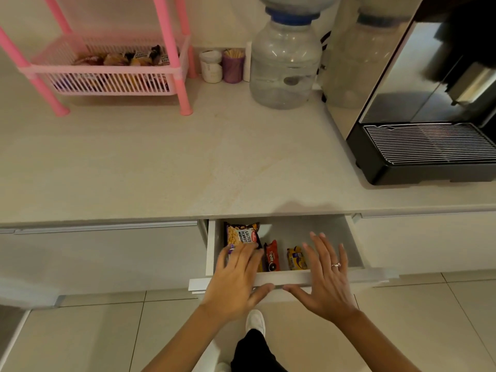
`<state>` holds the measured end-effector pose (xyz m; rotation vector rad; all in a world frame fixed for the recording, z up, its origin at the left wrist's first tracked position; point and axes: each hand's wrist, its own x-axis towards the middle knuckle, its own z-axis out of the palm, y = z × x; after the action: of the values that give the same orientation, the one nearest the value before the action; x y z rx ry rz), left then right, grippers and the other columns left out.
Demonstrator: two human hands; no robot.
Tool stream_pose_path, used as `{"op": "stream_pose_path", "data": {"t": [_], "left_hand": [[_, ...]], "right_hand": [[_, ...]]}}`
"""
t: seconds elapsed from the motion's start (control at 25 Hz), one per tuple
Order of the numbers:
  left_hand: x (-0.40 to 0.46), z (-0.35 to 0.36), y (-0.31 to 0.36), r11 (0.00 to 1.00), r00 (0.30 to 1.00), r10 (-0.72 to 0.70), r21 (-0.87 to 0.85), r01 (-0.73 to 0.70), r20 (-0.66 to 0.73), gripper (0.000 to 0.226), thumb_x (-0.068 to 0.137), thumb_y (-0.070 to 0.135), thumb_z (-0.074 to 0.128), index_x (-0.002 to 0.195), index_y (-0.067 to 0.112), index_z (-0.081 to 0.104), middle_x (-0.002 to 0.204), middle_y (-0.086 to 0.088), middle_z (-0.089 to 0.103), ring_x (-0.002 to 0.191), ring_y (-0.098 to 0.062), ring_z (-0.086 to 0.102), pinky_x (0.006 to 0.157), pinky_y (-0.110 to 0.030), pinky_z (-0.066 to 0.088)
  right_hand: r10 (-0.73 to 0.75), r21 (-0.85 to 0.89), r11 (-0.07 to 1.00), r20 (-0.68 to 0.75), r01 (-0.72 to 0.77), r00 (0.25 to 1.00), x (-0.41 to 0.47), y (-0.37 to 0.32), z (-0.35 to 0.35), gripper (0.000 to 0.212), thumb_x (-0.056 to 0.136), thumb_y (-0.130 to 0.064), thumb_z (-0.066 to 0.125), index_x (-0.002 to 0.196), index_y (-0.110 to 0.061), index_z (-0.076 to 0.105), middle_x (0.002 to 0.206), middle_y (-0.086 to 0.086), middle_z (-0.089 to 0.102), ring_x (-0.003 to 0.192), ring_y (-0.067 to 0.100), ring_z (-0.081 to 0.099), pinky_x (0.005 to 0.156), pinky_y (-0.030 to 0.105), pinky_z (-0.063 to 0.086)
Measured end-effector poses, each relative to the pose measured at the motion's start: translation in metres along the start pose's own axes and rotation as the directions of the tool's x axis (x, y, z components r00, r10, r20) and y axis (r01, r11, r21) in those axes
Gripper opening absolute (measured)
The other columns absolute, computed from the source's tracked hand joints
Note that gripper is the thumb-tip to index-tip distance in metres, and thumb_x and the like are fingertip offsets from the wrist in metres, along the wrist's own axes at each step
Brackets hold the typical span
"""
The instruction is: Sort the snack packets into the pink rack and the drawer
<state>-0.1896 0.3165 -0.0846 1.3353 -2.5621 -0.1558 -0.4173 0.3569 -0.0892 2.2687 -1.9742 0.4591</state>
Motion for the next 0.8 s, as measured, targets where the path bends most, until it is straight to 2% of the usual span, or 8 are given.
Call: {"op": "stream_pose_path", "data": {"t": [0.08,0.2,0.36,0.48,0.6,0.8], "left_hand": [[0.019,-0.002,-0.007,0.999,1.0,-0.03,0.04,0.03,0.004,0.09,0.085,0.075,0.034,0.145,0.009,0.035,0.155,-0.01,0.027,0.145,-0.026,0.019,0.116,-0.045,0.013],[0.047,-0.008,-0.022,0.994,0.995,-0.094,0.062,0.093,0.021,0.112,0.075,0.086,0.033,0.151,0.005,0.018,0.16,-0.014,0.008,0.148,-0.029,0.003,0.118,-0.047,0.007],[0.076,-0.018,-0.047,0.987,0.995,-0.072,0.15,0.062,0.063,0.11,0.072,0.086,0.034,0.147,0.006,0.032,0.157,-0.015,0.022,0.144,-0.034,0.019,0.116,-0.051,0.01],[0.092,-0.022,-0.067,0.985,0.998,-0.008,0.175,-0.001,0.055,0.099,0.074,0.081,0.039,0.144,0.01,0.041,0.153,-0.014,0.032,0.139,-0.032,0.034,0.114,-0.051,0.025],[0.107,-0.026,-0.078,0.979,0.999,0.025,0.199,-0.032,0.036,0.091,0.076,0.077,0.043,0.142,0.015,0.044,0.15,-0.012,0.038,0.135,-0.028,0.042,0.105,-0.047,0.039],[0.114,-0.019,-0.088,0.973,0.996,0.082,0.219,-0.074,-0.026,0.072,0.086,0.064,0.044,0.142,0.019,0.045,0.15,-0.009,0.039,0.135,-0.026,0.043,0.105,-0.043,0.042]], "right_hand": [[0.015,-0.02,1.0,0.022,-0.015,1.0,0.018,0.004,0.002,0.105,0.073,-0.081,0.045,0.148,-0.01,0.022,0.157,0.015,0.019,0.146,0.032,0.015,0.115,0.06,0.009],[0.032,-0.048,0.998,0.092,-0.028,0.995,0.046,0.012,0.005,0.109,0.074,-0.083,0.037,0.151,-0.011,0.011,0.16,0.013,0.008,0.147,0.032,0.006,0.115,0.06,0.003],[-0.018,-0.076,0.997,0.145,0.03,0.989,0.082,0.027,0.007,0.102,0.076,-0.082,0.037,0.152,-0.018,0.015,0.161,0.006,0.008,0.147,0.032,0.004,0.114,0.061,0.001],[-0.092,-0.08,0.992,0.11,0.101,0.99,0.1,0.039,0.012,0.092,0.082,-0.076,0.038,0.15,-0.017,0.022,0.159,0.002,0.016,0.147,0.028,0.01,0.114,0.061,0.006],[-0.159,-0.07,0.984,0.033,0.161,0.987,0.114,0.046,0.019,0.075,0.088,-0.066,0.039,0.144,-0.016,0.038,0.153,0.002,0.033,0.144,0.021,0.024,0.113,0.06,0.014],[-0.245,-0.042,0.969,-0.118,0.242,0.962,0.132,0.049,0.028,0.054,0.085,-0.053,0.052,0.123,-0.017,0.063,0.133,0.004,0.059,0.125,0.02,0.054,0.109,0.052,0.026]]}}
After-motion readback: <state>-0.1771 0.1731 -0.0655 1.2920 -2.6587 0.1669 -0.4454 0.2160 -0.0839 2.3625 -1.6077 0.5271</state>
